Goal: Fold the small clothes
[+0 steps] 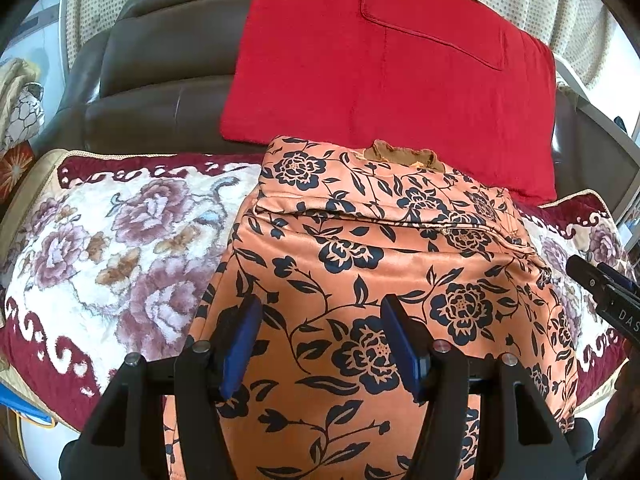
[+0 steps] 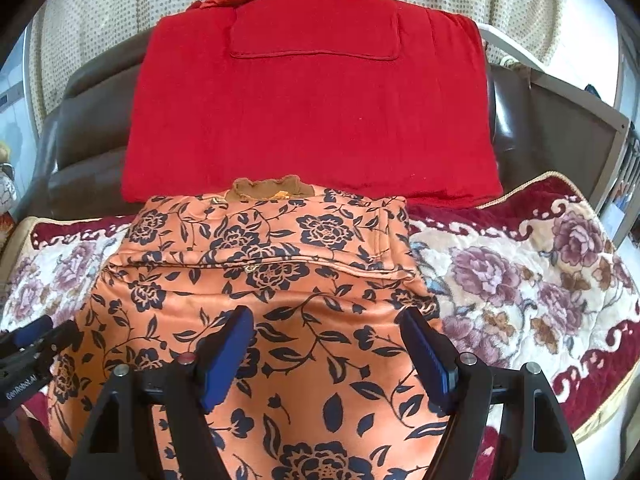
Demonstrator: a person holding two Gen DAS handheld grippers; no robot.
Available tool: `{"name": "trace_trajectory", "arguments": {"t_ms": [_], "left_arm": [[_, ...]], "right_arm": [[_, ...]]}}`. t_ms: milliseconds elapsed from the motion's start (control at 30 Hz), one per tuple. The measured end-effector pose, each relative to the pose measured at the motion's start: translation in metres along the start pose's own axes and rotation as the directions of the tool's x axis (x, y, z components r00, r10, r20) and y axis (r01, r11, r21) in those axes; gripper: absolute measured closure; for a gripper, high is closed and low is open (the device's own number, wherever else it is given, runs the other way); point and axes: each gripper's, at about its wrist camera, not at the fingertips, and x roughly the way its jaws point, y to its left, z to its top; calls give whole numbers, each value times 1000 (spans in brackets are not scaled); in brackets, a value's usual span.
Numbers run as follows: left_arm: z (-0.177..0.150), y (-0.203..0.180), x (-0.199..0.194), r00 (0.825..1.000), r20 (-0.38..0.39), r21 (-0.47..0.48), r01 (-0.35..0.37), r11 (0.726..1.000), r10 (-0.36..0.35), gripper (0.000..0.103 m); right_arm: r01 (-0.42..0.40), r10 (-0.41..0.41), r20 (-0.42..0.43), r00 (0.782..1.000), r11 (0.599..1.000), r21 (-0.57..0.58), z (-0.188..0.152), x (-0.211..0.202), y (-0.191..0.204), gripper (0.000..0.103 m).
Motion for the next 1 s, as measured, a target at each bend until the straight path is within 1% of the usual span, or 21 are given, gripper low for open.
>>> {"name": "trace_trajectory", "arguments": {"t_ms": [300, 467, 767, 1000], "left_arm": [[-1, 2, 1, 1000, -10, -5, -5, 1000, 5, 40], [-2, 1, 2, 1000, -14, 0, -12, 1000, 11, 40], [-3, 0, 9, 999, -29, 8, -40, 999, 40, 40], [-5, -2, 13, 998, -38, 19, -58, 998, 58, 40]], "right_arm": [[-39, 40, -32, 999, 998, 47, -3, 3, -2, 24], [-37, 38, -35, 999, 998, 52, -3, 3, -1, 24], [-1, 2, -36, 999, 1000, 26, -9, 9, 6, 24], [23, -23, -22, 1000, 1000, -3, -14, 12, 13, 24]]}}
